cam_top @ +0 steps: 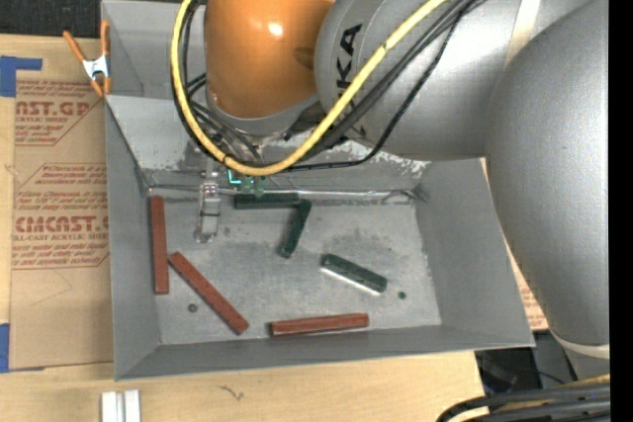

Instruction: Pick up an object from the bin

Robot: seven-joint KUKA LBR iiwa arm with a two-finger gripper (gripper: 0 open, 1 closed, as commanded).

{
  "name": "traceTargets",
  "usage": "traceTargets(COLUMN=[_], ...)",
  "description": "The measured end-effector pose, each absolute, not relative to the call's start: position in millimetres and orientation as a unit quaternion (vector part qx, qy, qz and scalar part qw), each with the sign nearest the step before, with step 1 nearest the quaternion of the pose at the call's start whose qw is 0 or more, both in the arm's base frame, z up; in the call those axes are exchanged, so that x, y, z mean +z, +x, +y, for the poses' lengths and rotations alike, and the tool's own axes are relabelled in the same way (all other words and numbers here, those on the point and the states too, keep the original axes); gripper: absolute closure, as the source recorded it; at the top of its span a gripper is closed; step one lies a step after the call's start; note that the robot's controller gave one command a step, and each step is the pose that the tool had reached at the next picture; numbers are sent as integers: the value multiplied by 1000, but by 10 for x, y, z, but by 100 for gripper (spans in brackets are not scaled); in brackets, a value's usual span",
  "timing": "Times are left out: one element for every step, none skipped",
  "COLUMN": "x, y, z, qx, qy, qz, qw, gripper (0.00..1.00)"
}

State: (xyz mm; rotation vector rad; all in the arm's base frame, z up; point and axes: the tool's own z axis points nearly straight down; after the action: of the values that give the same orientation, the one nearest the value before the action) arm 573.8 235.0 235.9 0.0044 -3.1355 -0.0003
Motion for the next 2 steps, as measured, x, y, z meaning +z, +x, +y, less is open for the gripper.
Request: traceTargets(x=[1411,649], y=[5373,4940], z=[1651,1912], qx=[2,1], qy=[-111,-134], qz=[-994,-991], qw=[3,5], gripper=[0,0])
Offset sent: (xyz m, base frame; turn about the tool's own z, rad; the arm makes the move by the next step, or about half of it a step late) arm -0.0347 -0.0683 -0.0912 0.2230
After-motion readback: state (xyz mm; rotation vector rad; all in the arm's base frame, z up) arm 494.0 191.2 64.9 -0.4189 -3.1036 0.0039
